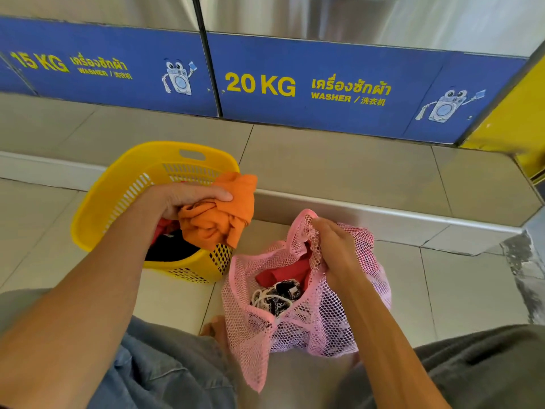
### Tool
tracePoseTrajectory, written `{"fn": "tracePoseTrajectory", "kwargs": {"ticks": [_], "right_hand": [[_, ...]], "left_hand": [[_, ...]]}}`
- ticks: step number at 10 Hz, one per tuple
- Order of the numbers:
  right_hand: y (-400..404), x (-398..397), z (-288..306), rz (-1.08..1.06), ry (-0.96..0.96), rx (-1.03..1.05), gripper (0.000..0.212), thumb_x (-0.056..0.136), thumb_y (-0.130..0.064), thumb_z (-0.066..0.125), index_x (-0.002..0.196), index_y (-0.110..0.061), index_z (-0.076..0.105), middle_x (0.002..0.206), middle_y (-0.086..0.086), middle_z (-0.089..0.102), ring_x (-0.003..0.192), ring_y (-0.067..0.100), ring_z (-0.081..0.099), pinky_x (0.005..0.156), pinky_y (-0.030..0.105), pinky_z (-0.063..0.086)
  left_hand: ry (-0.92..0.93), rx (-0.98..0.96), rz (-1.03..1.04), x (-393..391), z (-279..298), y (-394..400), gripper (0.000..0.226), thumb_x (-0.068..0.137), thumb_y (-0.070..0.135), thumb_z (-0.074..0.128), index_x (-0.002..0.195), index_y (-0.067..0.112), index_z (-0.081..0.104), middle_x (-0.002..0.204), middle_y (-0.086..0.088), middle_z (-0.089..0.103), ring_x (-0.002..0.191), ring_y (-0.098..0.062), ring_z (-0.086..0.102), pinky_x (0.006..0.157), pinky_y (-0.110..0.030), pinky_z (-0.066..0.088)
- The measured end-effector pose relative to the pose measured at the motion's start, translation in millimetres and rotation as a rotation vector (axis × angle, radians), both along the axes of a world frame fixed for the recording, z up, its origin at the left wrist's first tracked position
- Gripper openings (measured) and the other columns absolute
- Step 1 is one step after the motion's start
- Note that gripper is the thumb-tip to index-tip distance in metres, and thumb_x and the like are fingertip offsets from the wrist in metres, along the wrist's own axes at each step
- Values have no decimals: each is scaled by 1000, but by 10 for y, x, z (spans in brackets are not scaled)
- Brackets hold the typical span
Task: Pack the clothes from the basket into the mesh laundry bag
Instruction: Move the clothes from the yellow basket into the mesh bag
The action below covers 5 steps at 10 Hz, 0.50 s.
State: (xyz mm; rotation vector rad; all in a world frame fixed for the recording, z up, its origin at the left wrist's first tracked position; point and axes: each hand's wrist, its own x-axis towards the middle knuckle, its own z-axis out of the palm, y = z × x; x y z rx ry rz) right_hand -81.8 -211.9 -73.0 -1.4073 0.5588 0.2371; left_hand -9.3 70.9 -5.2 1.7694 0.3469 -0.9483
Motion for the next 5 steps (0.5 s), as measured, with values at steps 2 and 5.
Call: {"fn": "tracePoseTrajectory", "kwargs": {"ticks": [2, 5], "right_hand": [[-62, -90, 80, 3, 1, -14, 18, 100, -25, 64, 89, -29, 77, 105, 9, 80, 102, 30, 75, 94, 53, 60], [-182, -161, 160, -8, -30, -7, 17, 102, -21, 60, 97, -24, 76, 95, 5, 78, 87, 22, 74, 77, 37, 61]], "left_hand": [[-116, 145, -45, -83, 209, -58, 105, 14, 58, 92, 108, 16, 71, 99, -11, 78, 94, -32, 74, 90, -44, 57], [-375, -143, 385, -71, 638, 188, 86, 47, 42, 90, 121, 6, 64, 93, -15, 74, 76, -31, 71, 69, -37, 58]]}}
